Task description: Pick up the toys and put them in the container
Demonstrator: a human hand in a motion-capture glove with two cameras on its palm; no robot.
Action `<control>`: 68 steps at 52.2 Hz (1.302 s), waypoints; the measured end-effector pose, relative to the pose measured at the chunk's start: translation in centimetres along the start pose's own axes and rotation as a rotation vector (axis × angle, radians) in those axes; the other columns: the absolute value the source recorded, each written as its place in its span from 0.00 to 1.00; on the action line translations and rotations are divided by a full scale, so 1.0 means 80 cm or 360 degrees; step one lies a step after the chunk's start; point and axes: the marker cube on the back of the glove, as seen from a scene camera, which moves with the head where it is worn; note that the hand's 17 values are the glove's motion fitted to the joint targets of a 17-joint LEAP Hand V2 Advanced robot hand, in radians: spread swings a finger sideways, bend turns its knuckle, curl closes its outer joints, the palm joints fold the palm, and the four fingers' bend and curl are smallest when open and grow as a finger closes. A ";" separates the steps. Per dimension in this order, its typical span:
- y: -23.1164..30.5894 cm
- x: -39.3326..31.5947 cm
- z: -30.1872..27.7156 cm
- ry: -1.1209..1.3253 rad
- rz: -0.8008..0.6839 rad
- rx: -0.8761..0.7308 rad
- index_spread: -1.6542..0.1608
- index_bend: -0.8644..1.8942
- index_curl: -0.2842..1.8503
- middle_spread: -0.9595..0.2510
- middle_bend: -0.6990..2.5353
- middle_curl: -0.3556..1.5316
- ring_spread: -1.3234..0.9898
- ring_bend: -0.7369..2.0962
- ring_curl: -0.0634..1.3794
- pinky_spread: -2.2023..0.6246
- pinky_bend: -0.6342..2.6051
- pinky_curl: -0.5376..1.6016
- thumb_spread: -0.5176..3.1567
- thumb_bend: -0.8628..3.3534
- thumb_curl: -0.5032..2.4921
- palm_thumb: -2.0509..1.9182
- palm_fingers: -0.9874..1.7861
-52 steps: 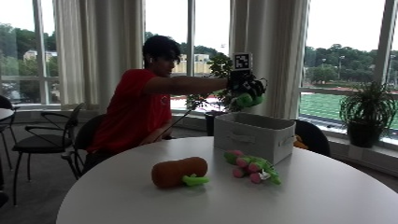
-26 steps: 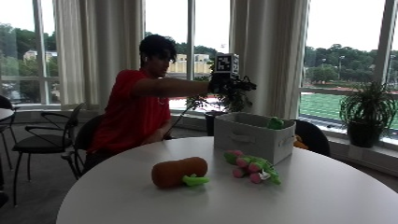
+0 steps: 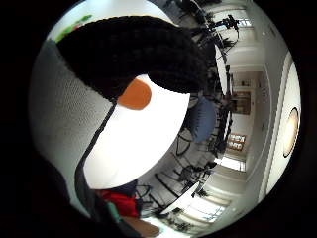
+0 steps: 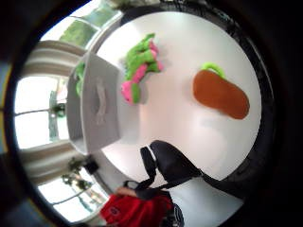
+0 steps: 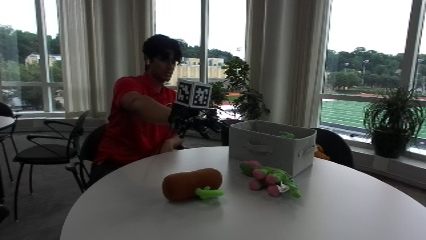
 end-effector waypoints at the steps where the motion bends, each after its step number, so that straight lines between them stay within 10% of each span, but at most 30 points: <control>1: -0.002 0.009 0.007 -0.0008 0.0005 -0.0006 0.72 0.34 0.21 0.75 0.26 0.37 0.58 0.32 0.29 0.82 0.60 0.41 0.43 0.20 0.30 0.53 0.27; 43: -0.085 0.053 0.173 0.0106 0.0003 -0.0246 0.70 0.34 0.18 0.75 0.25 0.31 0.59 0.35 0.29 0.82 0.63 0.42 0.41 0.20 0.28 0.52 0.30; 68: -0.097 0.056 0.180 0.0014 0.0002 -0.0339 0.66 0.38 0.19 0.63 0.27 0.34 0.44 0.62 0.39 0.72 0.60 0.40 0.44 0.22 0.30 0.59 0.49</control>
